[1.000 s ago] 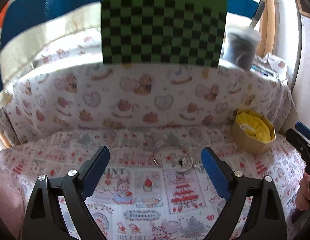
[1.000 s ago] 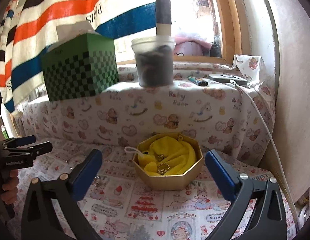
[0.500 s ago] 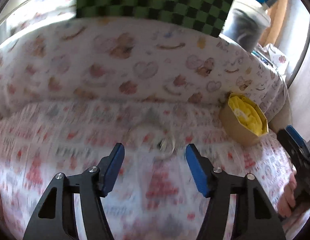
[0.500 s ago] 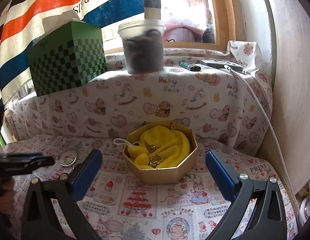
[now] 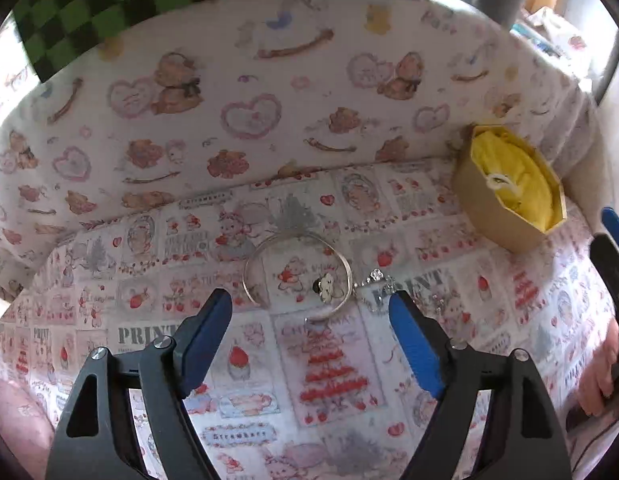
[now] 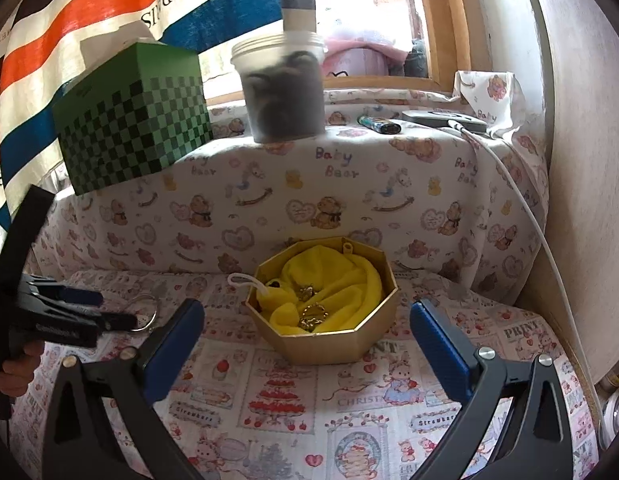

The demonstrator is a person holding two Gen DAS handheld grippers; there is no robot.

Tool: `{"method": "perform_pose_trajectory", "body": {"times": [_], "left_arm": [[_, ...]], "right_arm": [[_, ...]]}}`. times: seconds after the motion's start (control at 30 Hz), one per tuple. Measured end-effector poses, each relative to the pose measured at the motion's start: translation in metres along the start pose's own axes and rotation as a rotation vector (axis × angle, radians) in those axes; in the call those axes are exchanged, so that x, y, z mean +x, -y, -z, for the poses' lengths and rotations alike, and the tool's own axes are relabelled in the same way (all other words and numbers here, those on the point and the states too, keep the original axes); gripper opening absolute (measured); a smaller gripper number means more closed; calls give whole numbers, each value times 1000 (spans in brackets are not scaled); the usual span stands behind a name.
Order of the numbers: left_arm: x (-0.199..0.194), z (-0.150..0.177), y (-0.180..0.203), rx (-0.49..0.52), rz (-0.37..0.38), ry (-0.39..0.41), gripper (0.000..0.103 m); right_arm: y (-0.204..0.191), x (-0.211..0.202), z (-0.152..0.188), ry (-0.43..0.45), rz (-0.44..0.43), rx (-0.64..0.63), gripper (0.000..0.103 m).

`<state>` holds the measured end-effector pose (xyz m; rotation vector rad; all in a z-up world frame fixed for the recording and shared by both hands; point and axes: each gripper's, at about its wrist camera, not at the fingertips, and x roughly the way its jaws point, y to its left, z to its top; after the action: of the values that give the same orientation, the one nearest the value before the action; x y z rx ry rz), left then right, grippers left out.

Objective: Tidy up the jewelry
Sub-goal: 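Move the open left gripper down around the silver bangle bracelet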

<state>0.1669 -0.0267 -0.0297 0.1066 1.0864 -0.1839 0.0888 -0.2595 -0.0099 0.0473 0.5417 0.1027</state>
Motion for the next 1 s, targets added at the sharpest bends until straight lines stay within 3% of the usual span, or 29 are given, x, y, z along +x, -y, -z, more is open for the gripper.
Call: {"method": "perform_pose_trajectory", "body": {"times": [0.1,0.27,0.33,0.4,0.6,0.67,0.73,0.83,1.0], "left_arm": [[10,-11,3,-10,-60,-27,79],[24,-25,-1,-64,-12,-52,78],[31,-30,-1,-53,-26,-77,66],[34,-31,4,-37,-67,-71,62],[43,-42,24,-37,-76,-87,63],[49,-46,20,-31,-110,-100,73],[52,-48,19,-37,-108,-92,72],[49,-41,3,-76,-40,-113,66],[41,-37,-9,-55,-78,-42,66]], "right_arm": [[-3,2,0,-15,-14,-20,103],[-7,-3,0,13,-4,-48,103],[-7,-3,0,13,-6,-46,103],[-7,-2,0,5,-9,-48,103],[-11,1,3,-27,-31,-69,103],[-14,1,3,-38,-45,-74,103],[-17,-1,4,-41,-52,-81,103],[-21,-1,5,-48,-49,-92,103],[-26,3,7,-107,-96,-108,103]]}}
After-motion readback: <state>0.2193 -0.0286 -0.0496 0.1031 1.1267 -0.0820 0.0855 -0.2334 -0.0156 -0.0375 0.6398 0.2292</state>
